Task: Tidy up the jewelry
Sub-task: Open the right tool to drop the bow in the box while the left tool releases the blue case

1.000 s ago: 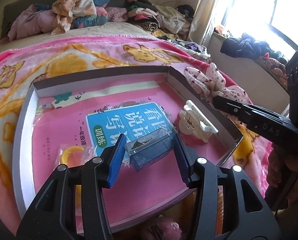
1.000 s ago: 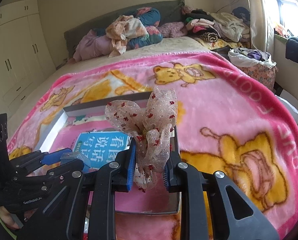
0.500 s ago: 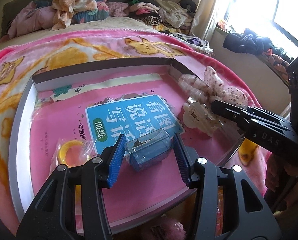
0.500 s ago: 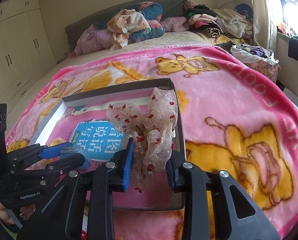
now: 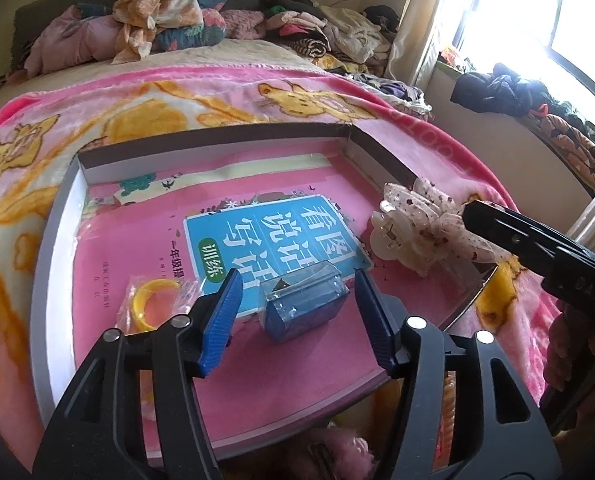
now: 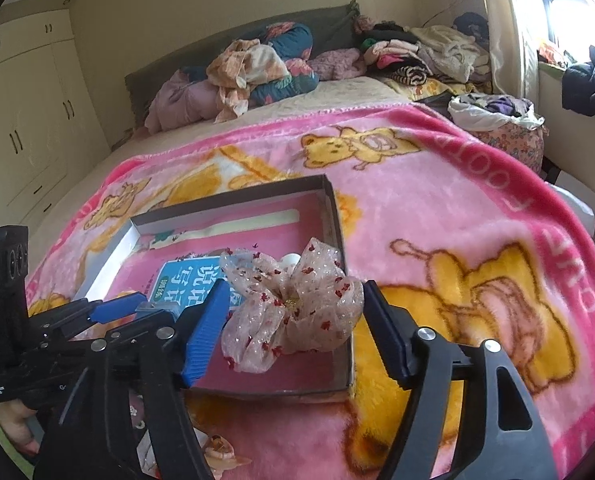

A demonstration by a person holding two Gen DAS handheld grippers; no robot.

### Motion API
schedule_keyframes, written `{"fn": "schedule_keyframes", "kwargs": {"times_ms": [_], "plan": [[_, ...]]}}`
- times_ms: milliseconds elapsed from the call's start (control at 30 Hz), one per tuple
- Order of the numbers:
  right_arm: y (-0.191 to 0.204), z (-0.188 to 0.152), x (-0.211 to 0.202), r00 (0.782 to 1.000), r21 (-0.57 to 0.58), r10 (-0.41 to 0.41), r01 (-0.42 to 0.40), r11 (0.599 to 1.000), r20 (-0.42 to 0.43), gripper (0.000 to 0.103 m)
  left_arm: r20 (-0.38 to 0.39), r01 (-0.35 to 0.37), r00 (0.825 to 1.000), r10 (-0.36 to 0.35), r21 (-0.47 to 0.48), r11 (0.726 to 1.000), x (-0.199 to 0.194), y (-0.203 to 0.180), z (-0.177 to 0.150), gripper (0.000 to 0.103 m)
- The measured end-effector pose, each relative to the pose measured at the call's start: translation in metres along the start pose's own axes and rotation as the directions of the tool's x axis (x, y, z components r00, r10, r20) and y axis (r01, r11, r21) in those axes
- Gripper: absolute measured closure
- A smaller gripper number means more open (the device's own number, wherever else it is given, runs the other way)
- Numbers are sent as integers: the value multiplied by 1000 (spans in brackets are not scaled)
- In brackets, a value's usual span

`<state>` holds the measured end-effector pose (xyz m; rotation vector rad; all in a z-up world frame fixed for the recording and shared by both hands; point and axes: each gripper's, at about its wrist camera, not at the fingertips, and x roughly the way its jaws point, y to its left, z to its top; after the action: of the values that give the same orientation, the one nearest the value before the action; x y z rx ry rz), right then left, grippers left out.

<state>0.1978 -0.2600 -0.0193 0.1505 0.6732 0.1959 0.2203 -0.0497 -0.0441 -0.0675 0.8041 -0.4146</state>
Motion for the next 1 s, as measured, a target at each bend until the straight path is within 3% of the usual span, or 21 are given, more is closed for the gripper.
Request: {"fn": "schedule_keyframes", "kwargs": {"times_ms": [400,667,733,1000], "plan": [[5,-6,-21,1000,4,-9,9,1000,27,17,47,-8,999,9,-21,1000,-19,3,-4,39],[9,-17,-34,999,2,-21,21,1000,32,13,94,-32,995,34,-21,999,-38,2,-10,30],[10,-20,-39,999,1,-18,18,1000,34,13,109,-32,993,35,-25,999,-45,3,-12,19],[18,-27,-53,999,-10,-10,11,1000,45,12,168,-58,984,62,-28,998,-70,7,-16,14]]}}
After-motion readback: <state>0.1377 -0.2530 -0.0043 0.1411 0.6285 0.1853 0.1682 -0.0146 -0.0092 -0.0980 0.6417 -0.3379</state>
